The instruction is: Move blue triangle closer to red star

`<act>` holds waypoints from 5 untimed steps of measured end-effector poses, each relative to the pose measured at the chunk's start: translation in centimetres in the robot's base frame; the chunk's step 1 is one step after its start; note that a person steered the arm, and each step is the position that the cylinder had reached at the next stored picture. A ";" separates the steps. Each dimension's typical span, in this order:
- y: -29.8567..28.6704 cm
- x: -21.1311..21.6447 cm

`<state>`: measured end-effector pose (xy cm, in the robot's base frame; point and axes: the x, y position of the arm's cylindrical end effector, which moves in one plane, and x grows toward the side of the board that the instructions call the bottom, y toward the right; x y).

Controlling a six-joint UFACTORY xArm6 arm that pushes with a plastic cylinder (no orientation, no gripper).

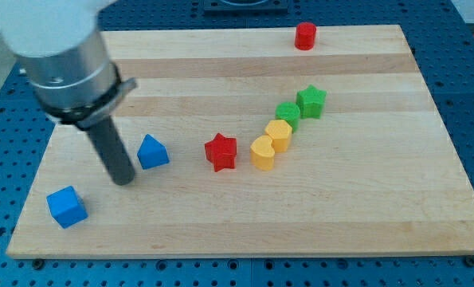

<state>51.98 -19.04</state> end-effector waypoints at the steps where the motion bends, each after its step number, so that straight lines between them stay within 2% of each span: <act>1: -2.1 -1.1; 3: 4.4 -3.5; 4: 4.5 -3.5; 5: 2.7 0.3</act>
<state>52.24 -16.32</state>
